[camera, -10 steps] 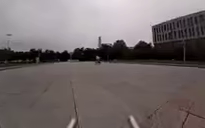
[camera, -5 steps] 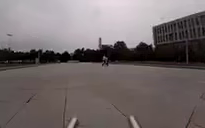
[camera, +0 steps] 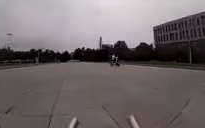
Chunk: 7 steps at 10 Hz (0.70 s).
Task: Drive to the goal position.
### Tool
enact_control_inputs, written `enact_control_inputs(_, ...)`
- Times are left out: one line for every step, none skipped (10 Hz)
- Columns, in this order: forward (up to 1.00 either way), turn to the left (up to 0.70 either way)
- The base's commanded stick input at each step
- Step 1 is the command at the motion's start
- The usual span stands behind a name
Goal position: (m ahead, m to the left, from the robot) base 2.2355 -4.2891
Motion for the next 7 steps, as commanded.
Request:
enact_control_inputs(1.0, 0.0)
enact_control_inputs(1.0, 0.03)
enact_control_inputs(1.0, 0.11)
enact_control_inputs(1.0, 0.23)
enact_control_inputs(1.0, 0.0)
enact_control_inputs(1.0, 0.0)
enact_control_inputs(1.0, 0.0)
